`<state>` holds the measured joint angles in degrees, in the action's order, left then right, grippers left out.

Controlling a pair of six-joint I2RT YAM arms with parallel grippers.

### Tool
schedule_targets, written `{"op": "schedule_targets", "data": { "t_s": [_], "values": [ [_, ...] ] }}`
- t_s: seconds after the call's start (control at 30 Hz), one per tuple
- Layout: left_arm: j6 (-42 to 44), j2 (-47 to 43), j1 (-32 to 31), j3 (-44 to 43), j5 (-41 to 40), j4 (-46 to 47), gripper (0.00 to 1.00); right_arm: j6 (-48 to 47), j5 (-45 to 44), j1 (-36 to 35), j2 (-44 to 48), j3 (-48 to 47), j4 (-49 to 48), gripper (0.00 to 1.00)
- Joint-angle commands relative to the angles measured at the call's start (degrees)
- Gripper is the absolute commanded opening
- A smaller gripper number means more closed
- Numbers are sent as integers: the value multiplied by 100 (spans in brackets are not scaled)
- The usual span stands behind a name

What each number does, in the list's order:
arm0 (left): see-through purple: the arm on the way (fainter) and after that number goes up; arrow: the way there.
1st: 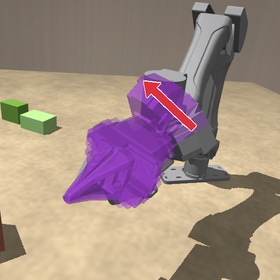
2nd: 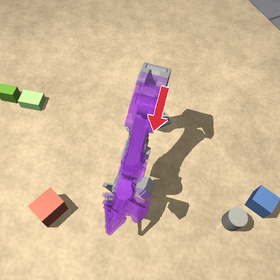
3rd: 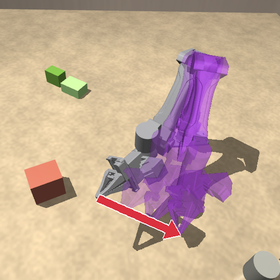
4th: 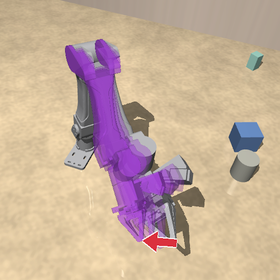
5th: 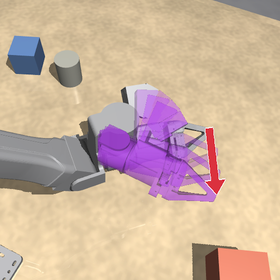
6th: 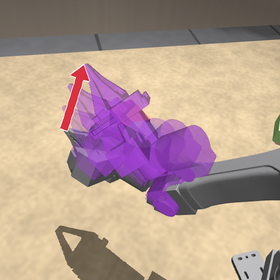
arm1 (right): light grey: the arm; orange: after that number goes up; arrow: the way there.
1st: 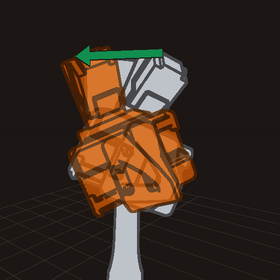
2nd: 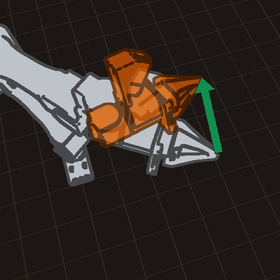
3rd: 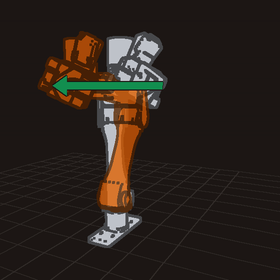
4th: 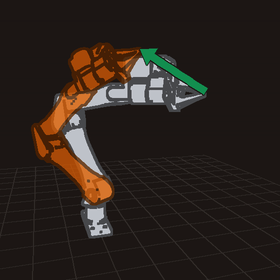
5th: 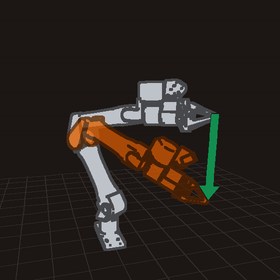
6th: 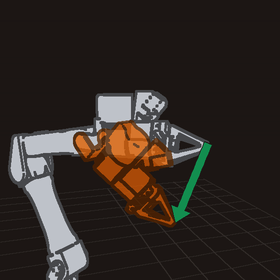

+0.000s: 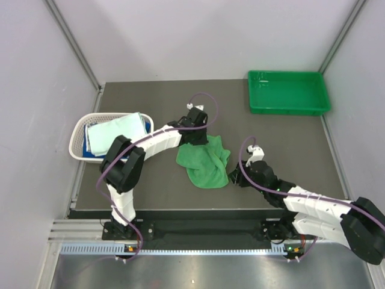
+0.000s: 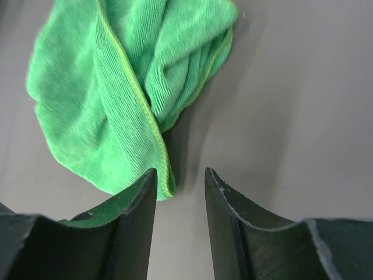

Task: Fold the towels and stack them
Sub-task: Flatten out the crumpled towel

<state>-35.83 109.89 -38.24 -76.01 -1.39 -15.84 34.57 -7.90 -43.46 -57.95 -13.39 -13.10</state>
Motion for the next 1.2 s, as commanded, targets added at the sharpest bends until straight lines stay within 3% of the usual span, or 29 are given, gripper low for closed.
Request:
{"op": "schedule_targets", "data": {
  "t_s": [0.0,0.23,0.5,0.73,1.0,1.03,1.1,1.13,1.17],
  "values": [
    [182,-905,36,-230,-160,-165,0,-82,-273,-101,337,-462,211,39],
    [191,-1917,27,445,42,-192,0,-205,-502,-92,724,-911,783,39],
    [-37,-3043,-43,1622,419,-8,0,-301,-353,-101,434,-1342,704,39],
    [-152,-2587,-481,1537,806,309,0,-556,34,-198,302,-1500,159,39],
    [-652,-1664,-1229,1360,1105,906,1,-469,-361,-207,819,-1114,115,41],
    [-731,-1629,-1265,1387,1097,1037,12,-425,-396,-206,890,-992,115,41],
    [-758,-1637,-1291,1466,1088,1144,24,-407,-414,-215,1022,-885,89,41],
    [-741,-1689,-1291,1475,1062,1161,37,-398,-414,-207,1049,-807,71,42],
    [-715,-1725,-1291,1440,1018,1118,39,-398,-405,-206,1058,-788,54,41]
  ]
}}
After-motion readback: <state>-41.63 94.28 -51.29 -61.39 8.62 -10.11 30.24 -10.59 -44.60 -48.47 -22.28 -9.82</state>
